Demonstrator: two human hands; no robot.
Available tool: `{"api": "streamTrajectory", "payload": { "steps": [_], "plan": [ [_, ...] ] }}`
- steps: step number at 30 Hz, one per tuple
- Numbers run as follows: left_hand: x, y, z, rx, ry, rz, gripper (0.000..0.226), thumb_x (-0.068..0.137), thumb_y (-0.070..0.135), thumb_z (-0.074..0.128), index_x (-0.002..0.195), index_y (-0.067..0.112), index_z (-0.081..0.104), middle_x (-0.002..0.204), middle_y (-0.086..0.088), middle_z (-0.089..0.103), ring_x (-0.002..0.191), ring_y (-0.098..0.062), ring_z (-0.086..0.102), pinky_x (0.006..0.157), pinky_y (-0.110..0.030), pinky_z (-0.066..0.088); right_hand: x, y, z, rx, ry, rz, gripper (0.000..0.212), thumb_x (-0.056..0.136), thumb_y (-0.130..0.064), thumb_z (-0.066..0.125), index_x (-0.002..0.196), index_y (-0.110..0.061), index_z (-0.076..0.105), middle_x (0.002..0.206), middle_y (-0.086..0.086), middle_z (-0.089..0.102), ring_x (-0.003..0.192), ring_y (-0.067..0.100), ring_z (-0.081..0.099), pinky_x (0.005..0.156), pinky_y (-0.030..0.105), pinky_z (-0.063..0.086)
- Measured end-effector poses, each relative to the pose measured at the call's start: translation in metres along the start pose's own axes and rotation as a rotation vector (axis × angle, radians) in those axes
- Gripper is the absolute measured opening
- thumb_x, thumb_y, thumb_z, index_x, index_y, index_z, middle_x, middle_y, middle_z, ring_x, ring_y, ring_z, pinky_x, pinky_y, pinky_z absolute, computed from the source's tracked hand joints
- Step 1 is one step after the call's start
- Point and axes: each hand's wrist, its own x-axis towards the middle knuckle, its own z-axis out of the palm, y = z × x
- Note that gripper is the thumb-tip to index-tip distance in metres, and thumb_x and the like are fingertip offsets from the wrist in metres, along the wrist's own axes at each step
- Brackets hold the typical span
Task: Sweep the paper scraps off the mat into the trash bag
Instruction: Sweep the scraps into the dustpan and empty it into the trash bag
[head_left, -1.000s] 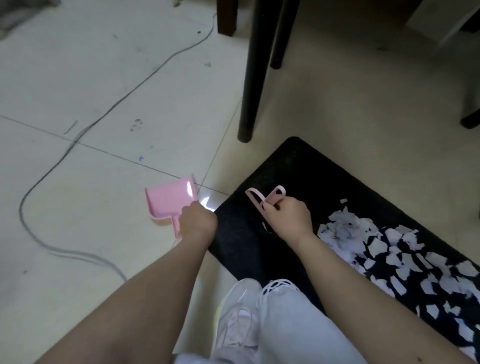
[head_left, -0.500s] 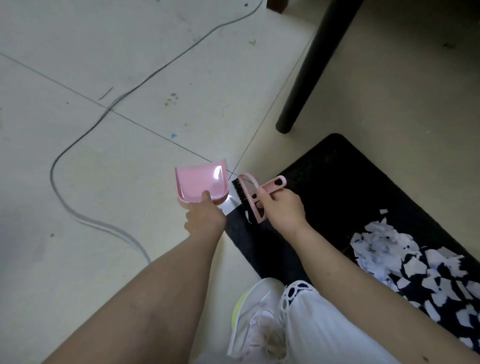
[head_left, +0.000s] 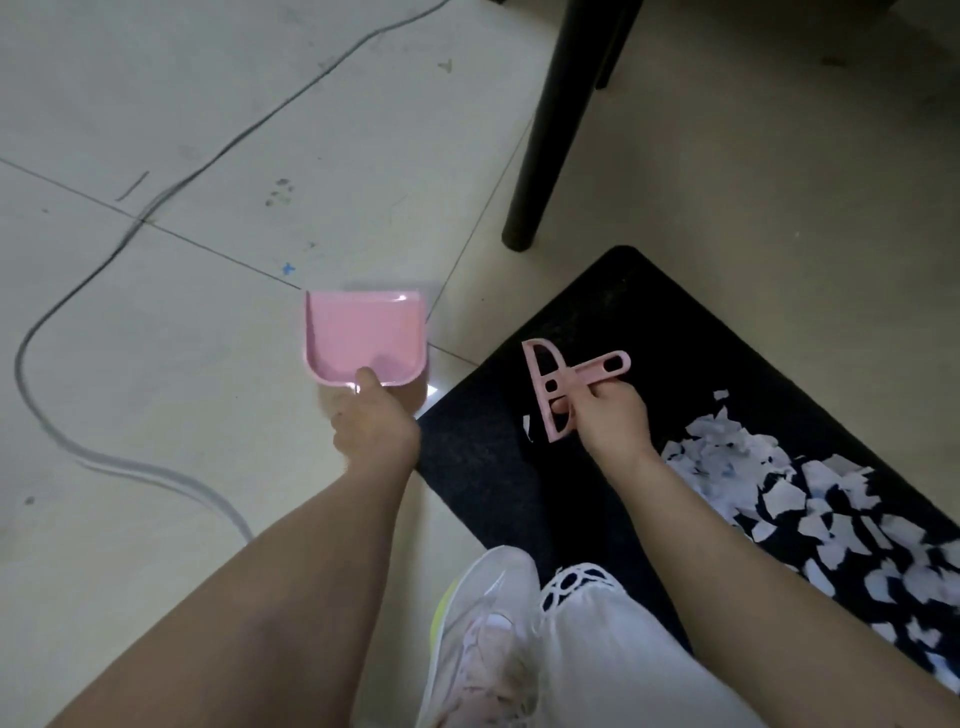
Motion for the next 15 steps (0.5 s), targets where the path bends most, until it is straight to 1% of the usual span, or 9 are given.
{"api": "streamTrajectory", "payload": {
  "steps": [2,5,6,8,9,11,13,15],
  "plan": [
    [-0.009,0.010,0.004,0.142,0.006,0.161,0.031,0.089,0.008,0.040,0.120,0.014,0.042,0.112,-0.018,0.050,0.100,-0.038,0.052,0.080,-0.043,0.043,-0.001,0.007,-0.016,0.020,0.069,0.013,0.037,0.094,-0.041,0.050,0.071,-0.017,0.068,0.079,0.002,0.070,0.078,0.022,0.066,0.073,0.035,0.053],
    [-0.024,0.032,0.019,0.322,-0.061,0.388,0.029,0.089,0.013,0.038,0.118,0.016,0.042,0.108,-0.016,0.051,0.096,-0.035,0.052,0.073,-0.038,0.038,-0.002,0.024,-0.047,0.010,0.211,0.035,0.040,0.094,-0.041,0.048,0.070,-0.014,0.067,0.078,0.003,0.071,0.076,0.023,0.065,0.074,0.037,0.051],
    [-0.030,0.038,0.023,0.361,-0.070,0.455,0.028,0.089,0.014,0.038,0.116,0.017,0.043,0.108,-0.015,0.051,0.096,-0.034,0.051,0.072,-0.037,0.036,-0.001,0.030,-0.056,0.019,0.250,0.041,0.040,0.094,-0.039,0.047,0.071,-0.013,0.067,0.077,0.004,0.070,0.075,0.023,0.065,0.071,0.037,0.050],
    [-0.040,0.052,0.036,0.432,-0.081,0.609,0.027,0.089,0.015,0.040,0.115,0.018,0.045,0.108,-0.015,0.052,0.097,-0.034,0.051,0.072,-0.036,0.033,0.000,0.045,-0.078,0.041,0.318,0.056,0.039,0.095,-0.037,0.047,0.072,-0.011,0.066,0.074,0.003,0.068,0.069,0.021,0.062,0.061,0.031,0.045],
    [-0.044,0.057,0.042,0.478,-0.087,0.682,0.027,0.090,0.015,0.041,0.116,0.018,0.046,0.109,-0.015,0.053,0.099,-0.034,0.051,0.073,-0.037,0.034,0.001,0.053,-0.087,0.019,0.341,0.056,0.040,0.096,-0.036,0.046,0.073,-0.010,0.065,0.072,0.003,0.066,0.065,0.020,0.059,0.055,0.028,0.040],
    [-0.054,0.069,0.057,0.566,-0.109,0.811,0.033,0.090,0.014,0.043,0.122,0.020,0.047,0.113,-0.014,0.054,0.105,-0.033,0.051,0.079,-0.039,0.039,0.002,0.073,-0.108,-0.029,0.385,0.086,0.040,0.096,-0.037,0.046,0.067,-0.013,0.061,0.066,0.000,0.061,0.061,0.019,0.054,0.051,0.026,0.033],
    [-0.065,0.082,0.073,0.650,-0.132,0.910,0.038,0.090,0.014,0.044,0.127,0.020,0.046,0.118,-0.012,0.053,0.109,-0.031,0.050,0.085,-0.041,0.041,0.006,0.095,-0.127,-0.022,0.448,0.128,0.040,0.095,-0.036,0.047,0.068,-0.011,0.062,0.066,0.003,0.061,0.064,0.023,0.055,0.053,0.027,0.035],
    [-0.069,0.085,0.079,0.693,-0.136,0.950,0.040,0.090,0.013,0.045,0.130,0.019,0.045,0.120,-0.011,0.053,0.111,-0.030,0.049,0.087,-0.041,0.039,0.008,0.109,-0.136,-0.049,0.496,0.143,0.041,0.095,-0.037,0.047,0.078,-0.006,0.067,0.074,0.007,0.066,0.069,0.026,0.059,0.057,0.028,0.039]
  ]
}}
